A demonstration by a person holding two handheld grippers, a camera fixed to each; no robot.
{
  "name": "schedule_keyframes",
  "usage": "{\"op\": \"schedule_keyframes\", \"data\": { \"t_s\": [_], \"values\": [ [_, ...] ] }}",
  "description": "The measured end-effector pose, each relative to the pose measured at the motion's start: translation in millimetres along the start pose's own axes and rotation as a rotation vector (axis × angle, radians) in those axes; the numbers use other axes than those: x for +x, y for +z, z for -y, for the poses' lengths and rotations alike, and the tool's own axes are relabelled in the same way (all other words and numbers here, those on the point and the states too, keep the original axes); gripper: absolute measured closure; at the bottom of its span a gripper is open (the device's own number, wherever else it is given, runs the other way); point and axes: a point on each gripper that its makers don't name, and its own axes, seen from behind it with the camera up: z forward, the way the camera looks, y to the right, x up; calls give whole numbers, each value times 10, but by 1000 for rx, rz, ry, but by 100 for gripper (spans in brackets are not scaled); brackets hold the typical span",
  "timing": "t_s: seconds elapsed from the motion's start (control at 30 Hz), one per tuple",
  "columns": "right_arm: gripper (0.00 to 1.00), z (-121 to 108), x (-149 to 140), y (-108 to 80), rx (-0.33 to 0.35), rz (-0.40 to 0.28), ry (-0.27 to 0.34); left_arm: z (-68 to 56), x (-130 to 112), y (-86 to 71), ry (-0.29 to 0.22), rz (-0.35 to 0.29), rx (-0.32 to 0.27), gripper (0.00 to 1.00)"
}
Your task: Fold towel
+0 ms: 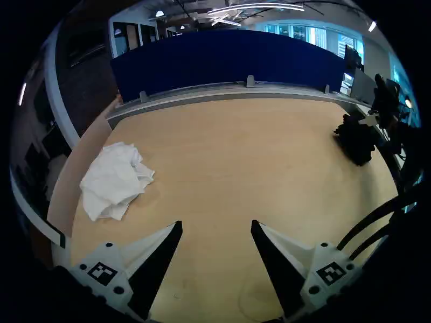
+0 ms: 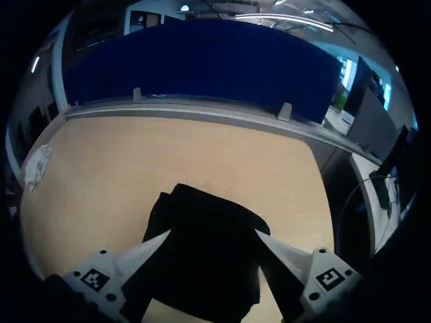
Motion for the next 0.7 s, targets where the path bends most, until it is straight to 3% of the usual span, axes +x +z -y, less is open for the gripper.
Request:
{"op": "schedule_keyframes", "data": {
  "t_s": [0.37, 0.7],
  "values": [
    [0, 71, -88, -376, -17, -41, 20, -9, 22, -20, -12, -18, -17, 6],
    [0, 172, -412, -460, -21, -24, 52, 22, -13, -39, -7, -18, -17, 5]
  ]
}}
